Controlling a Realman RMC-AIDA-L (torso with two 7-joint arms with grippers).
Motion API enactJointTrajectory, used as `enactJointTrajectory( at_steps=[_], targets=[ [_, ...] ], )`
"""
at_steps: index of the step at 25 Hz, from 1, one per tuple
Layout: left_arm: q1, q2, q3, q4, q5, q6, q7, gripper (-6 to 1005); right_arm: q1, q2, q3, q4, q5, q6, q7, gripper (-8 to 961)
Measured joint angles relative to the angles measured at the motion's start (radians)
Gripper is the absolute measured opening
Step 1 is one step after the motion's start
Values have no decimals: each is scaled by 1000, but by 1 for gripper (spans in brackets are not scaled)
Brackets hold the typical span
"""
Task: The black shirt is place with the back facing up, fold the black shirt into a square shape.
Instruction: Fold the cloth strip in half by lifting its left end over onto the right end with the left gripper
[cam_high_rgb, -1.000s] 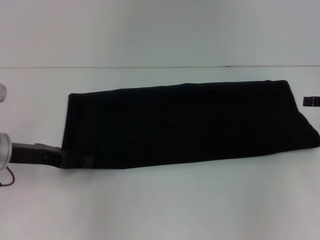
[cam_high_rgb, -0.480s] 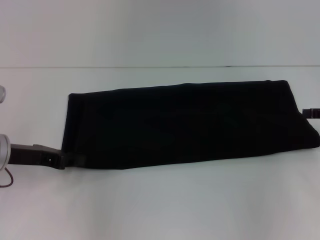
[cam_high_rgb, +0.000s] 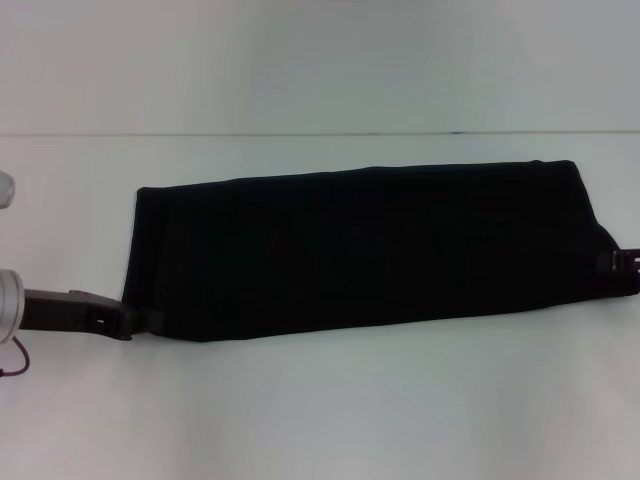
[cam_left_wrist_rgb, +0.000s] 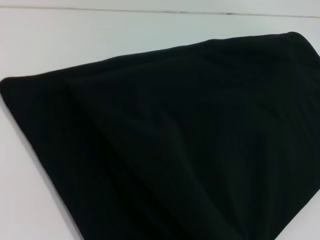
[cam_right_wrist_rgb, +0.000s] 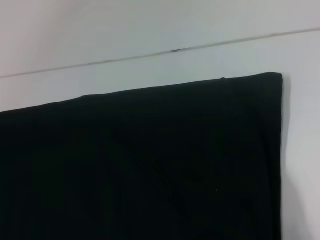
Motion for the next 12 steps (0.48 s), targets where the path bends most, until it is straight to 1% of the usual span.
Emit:
enactJointTrajectory(
  at_steps=[2,10,12],
  targets=[
    [-1,0,0,0,0,-2,1,1,1,2,0,7,0,1,-1,898],
    [-3,-1,-2,0,0,-3,2,3,4,5,-36,24,1,17,-30,820],
    [-3,-1,-4,0,0,-3,2,4,-1,4,-31,21,6,16,-31,659]
  ],
)
